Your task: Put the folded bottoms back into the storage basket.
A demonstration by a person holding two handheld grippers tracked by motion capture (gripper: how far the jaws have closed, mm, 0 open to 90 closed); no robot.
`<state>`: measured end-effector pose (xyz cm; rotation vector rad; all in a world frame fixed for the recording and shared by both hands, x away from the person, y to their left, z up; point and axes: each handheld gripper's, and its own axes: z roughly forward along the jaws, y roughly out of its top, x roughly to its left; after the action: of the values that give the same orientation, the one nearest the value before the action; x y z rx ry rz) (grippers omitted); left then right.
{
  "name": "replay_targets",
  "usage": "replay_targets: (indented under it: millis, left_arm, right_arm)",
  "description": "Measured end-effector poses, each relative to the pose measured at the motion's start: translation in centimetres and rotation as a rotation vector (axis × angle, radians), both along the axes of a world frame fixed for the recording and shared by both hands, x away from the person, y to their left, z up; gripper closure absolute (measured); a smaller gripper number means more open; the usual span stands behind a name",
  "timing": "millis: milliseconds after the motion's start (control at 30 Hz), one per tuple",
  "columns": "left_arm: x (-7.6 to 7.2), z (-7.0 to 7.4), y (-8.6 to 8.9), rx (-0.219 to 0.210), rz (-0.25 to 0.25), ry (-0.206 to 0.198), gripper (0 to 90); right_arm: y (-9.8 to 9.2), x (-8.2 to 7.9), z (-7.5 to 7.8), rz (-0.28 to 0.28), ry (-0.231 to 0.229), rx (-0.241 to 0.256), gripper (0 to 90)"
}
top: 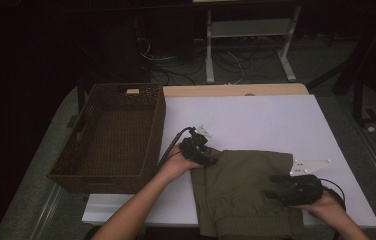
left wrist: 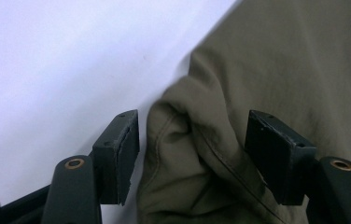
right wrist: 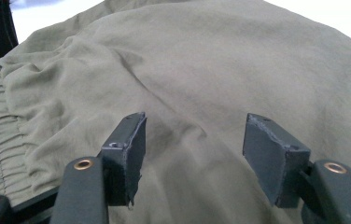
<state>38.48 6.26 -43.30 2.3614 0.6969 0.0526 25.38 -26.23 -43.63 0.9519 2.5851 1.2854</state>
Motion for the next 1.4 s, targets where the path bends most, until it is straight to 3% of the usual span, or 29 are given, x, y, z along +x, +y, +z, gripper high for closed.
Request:
replay_targets:
  millis: [200,567,700,967,1233,1400]
  left_arm:
    - [-0.2,-0.4,-0.3,0.028,-0.021,0.002,42.4]
    - [-0.3,-0.7,-0.2,0.003,-0.038,-0.012,74.7]
    - [-0.2,-0.7,-0.2,-0.007,-0.039,-0.004,81.3]
    - [-0.3,-0.8,-0.1,-0.016,-0.037,-0.004,82.0]
    - [-0.3,-0.8,-0.1,-0.016,-0.034,-0.007,81.9]
    - [-0.3,-0.8,-0.1,-0.016,-0.035,-0.008,81.8]
  right_arm:
    - [0.1,-0.1,0.0,0.004,0.001,-0.002,38.9]
    - [-0.1,-0.1,0.0,-0.006,0.002,0.0,38.9]
    - [-0.1,-0.1,0.0,-0.005,0.002,0.0,38.8]
    - [-0.3,1.0,0.5,-0.031,-0.011,0.006,37.8]
    - [-0.9,2.4,1.5,-0.098,-0.034,0.035,37.7]
    - [-1.4,3.7,1.5,-0.136,-0.03,0.026,37.8]
